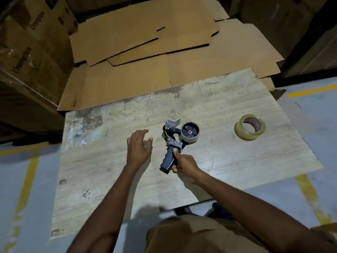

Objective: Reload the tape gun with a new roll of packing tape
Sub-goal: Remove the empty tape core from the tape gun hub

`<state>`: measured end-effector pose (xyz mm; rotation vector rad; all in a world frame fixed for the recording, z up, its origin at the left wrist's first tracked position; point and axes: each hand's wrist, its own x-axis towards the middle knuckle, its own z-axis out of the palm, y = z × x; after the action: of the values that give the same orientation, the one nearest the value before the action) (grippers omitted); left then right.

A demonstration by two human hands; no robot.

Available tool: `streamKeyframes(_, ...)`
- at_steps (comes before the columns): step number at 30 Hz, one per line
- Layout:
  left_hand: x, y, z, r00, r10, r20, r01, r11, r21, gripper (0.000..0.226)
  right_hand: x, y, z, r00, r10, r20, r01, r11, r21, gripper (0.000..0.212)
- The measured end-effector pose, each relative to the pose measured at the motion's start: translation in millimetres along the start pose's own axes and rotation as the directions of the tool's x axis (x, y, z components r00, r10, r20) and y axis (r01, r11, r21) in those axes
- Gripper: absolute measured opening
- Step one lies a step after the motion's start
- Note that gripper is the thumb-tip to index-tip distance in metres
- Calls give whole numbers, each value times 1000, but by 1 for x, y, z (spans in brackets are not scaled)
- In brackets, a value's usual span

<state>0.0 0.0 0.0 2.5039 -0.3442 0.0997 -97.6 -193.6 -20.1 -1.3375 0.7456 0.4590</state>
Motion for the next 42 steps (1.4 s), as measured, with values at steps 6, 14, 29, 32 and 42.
streamKeyframes(6,-7,-8,-13,998,-64,-17,64,998,1,31,3,-9,18,984,145,100,-174,900,401,63)
streamKeyframes(14,-12,-4,-15,1000,-18,-25,18,1000,-1,29,3,-35,11,977,177,117,-211,760,614,63)
streamKeyframes(29,10,72,10,989,95,110,-26,862,-506,31,-48,-78,-80,983,154,105,-178,941,288,65)
streamKeyframes(32,20,91,-3,988,154,-7,-136,850,-509,24,-55,-82,-96,972,188,144,-221,938,268,67)
streamKeyframes(42,55,119,-40,944,303,130,-204,845,-494,37,-75,-91,-113,926,145,349,-262,911,317,66)
